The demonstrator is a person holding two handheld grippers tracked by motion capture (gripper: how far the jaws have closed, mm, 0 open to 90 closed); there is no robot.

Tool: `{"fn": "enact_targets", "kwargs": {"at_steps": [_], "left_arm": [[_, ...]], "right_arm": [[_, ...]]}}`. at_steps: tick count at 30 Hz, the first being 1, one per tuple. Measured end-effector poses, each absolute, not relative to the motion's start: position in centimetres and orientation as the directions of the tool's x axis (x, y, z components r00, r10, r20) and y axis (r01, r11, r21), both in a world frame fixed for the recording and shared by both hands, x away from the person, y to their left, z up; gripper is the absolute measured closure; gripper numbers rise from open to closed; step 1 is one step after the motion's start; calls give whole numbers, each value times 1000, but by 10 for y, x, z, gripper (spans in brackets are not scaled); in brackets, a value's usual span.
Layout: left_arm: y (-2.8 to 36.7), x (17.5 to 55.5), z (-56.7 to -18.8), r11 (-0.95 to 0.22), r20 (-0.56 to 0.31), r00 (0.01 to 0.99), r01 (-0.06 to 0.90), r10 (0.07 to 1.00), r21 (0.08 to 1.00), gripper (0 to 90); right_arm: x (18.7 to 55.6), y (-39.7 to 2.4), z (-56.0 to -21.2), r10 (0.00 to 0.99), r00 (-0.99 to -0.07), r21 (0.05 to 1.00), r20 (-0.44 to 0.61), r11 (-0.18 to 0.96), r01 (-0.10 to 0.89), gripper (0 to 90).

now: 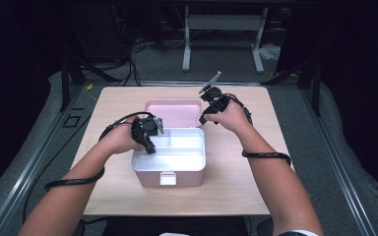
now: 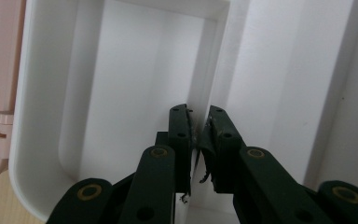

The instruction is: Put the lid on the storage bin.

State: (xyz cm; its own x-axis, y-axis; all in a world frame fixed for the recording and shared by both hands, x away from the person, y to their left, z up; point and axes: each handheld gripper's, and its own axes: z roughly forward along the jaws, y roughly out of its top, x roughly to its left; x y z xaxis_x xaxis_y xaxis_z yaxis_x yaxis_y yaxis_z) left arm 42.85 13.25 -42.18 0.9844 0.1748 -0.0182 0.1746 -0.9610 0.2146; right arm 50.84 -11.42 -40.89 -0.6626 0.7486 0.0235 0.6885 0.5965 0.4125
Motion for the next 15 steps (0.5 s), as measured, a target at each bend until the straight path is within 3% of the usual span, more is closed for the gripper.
{"fn": "enact_targets", "kwargs": {"at_steps": [3,4,11,12,15], "left_arm": [[132,428,-422,-962,-17,984,176,177,210,817],[131,428,-422,-962,-14,984,175,176,208,817],[131,427,-422,-963,-9,984,174,176,206,825],[131,427,-422,-963,-10,984,173,175,206,825],[132,427,-422,-961,-9,984,175,177,213,826]], "right_arm": [[514,-113,-411,742,-668,417,61,589,692,441],[515,-112,-411,755,-655,409,25,590,696,444],[526,-110,-420,783,-621,421,46,549,723,465],[526,-109,-421,795,-607,417,1,551,723,465],[531,-109,-424,804,-592,431,49,517,739,478]]}}
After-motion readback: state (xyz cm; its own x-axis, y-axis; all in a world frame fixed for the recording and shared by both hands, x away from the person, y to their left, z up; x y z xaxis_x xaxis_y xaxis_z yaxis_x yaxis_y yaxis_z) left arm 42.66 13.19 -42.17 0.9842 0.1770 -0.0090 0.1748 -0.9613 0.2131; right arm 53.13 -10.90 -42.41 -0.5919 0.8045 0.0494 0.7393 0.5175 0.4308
